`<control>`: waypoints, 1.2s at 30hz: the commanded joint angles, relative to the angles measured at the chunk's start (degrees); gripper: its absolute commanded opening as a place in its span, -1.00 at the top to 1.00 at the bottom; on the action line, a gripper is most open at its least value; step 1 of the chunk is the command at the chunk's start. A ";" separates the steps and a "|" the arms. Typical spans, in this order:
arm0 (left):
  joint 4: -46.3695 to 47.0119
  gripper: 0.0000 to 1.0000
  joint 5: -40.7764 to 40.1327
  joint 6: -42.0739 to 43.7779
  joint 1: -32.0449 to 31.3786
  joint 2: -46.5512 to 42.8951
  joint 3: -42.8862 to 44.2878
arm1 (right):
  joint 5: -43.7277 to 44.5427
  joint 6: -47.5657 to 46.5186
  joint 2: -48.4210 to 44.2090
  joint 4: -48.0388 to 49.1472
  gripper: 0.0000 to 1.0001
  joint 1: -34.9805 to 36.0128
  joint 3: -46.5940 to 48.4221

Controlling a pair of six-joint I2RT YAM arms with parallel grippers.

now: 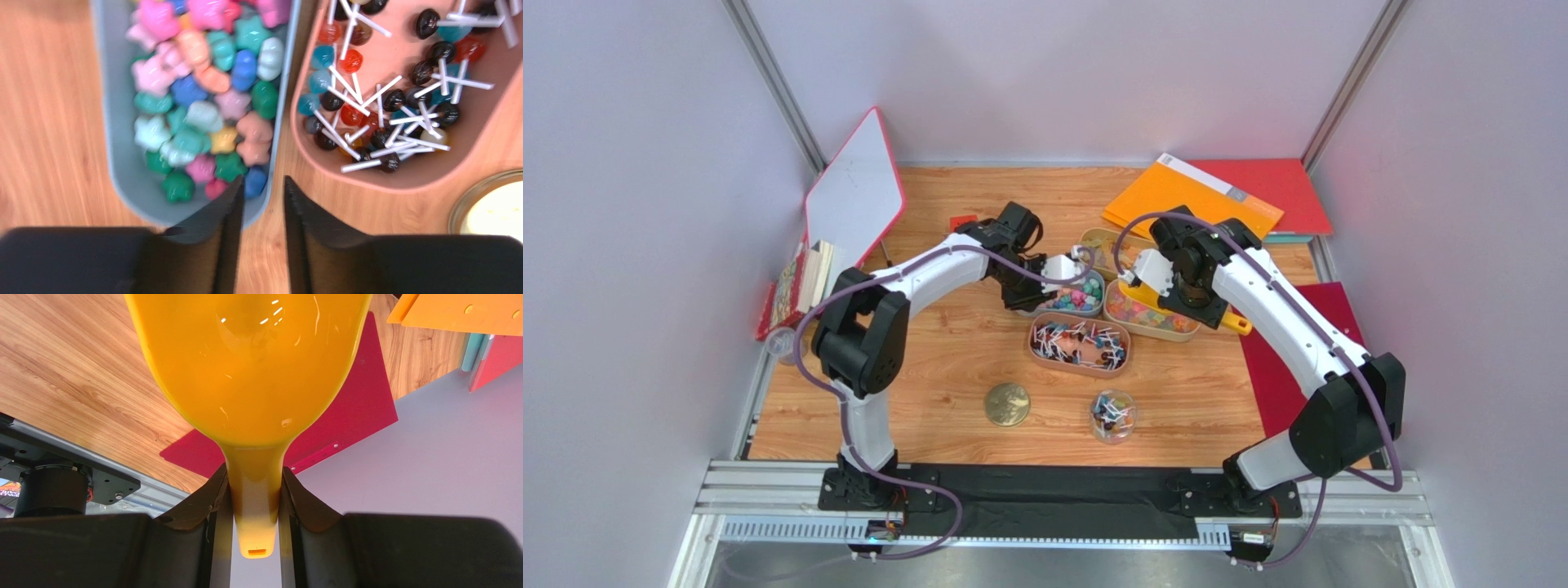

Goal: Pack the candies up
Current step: Move the storage box to the center of the board, then adjust the spatula.

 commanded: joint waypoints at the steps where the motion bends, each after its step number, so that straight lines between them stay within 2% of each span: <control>1: 0.00 0.51 5.78 -13.23 4.07 -9.13 5.23 | -2.43 -1.74 -2.73 -1.29 1.00 -0.20 -0.43; 2: 0.34 1.00 7.18 -15.87 5.82 -9.75 5.84 | -3.13 -1.82 -2.55 -1.11 1.00 -0.20 -0.26; 6: 4.12 1.00 17.19 -31.23 8.56 -11.34 9.44 | -8.66 -2.79 0.08 -1.80 1.00 -0.12 3.43; 10: 6.85 1.00 25.90 -43.99 8.56 -8.45 14.72 | -8.15 -3.23 4.56 -1.37 1.00 1.29 7.47; 11: 8.16 1.00 27.57 -49.41 8.56 -7.74 15.69 | -7.88 -3.14 5.53 -1.28 1.00 1.64 9.31; 14: 12.28 1.00 34.07 -58.65 8.56 -5.11 17.89 | -7.71 -2.97 8.95 -1.02 1.00 2.78 13.61; 17: 16.50 1.00 35.93 -64.12 8.38 -3.87 17.11 | -6.57 -2.44 12.21 -0.84 1.00 4.10 17.13; 27: 17.22 1.00 35.41 -63.79 5.48 -2.56 15.17 | -7.18 -2.79 14.94 0.48 1.00 6.56 24.35; 36: 14.50 1.00 33.13 -60.28 4.60 0.96 16.14 | -10.69 -2.27 8.53 3.46 1.00 9.73 31.56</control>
